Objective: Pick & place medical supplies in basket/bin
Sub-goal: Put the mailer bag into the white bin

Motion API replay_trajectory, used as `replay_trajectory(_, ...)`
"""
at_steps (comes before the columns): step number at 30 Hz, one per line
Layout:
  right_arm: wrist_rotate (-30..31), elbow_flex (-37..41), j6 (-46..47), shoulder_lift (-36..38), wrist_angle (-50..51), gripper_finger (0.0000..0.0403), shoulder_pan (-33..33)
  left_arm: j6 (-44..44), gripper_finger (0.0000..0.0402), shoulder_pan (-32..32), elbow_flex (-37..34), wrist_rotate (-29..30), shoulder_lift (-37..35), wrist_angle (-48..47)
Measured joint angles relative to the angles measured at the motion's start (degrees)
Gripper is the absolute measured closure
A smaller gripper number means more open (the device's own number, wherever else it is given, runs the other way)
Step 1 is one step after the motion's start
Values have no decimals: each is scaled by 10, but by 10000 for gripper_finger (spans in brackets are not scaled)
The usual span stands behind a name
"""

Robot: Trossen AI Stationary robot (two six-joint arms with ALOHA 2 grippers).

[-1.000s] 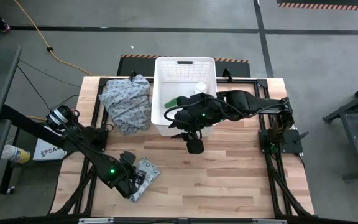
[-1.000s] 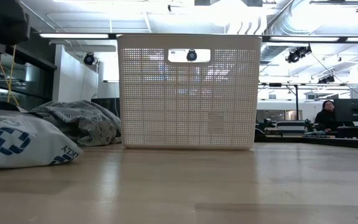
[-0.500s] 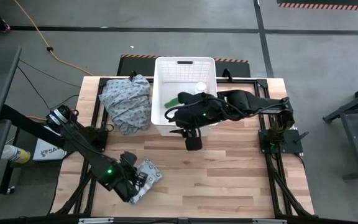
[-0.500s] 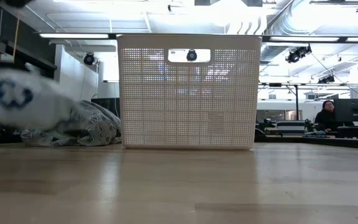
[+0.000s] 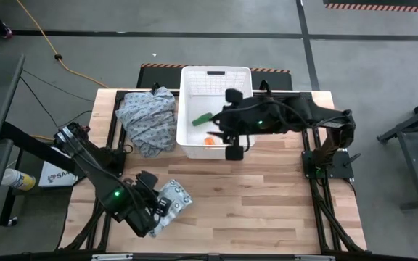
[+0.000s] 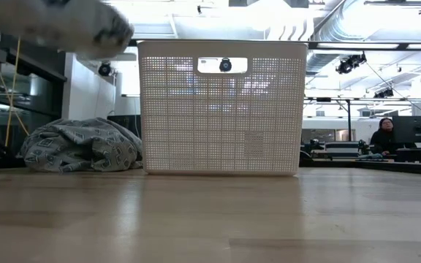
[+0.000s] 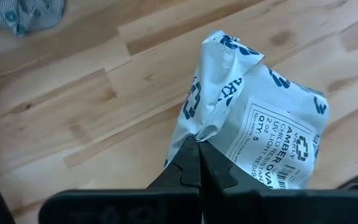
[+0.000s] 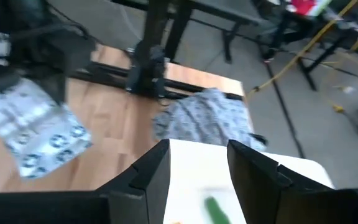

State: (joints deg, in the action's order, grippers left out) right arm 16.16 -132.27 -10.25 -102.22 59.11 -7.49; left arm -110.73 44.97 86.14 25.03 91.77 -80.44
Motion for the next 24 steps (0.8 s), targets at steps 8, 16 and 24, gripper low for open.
replay_trajectory(8, 42, 0, -8, 29, 24, 250, 19, -1, 380, 0, 78, 46, 0, -42)
replay_trajectory(16, 58, 0, -8, 34, 70, 251, 48, 16, 380, -20, 144, 108, 0, -53)
replay_trajectory(24, 54, 0, -8, 34, 103, 245, 74, 147, 380, -104, 216, 116, 0, -51)
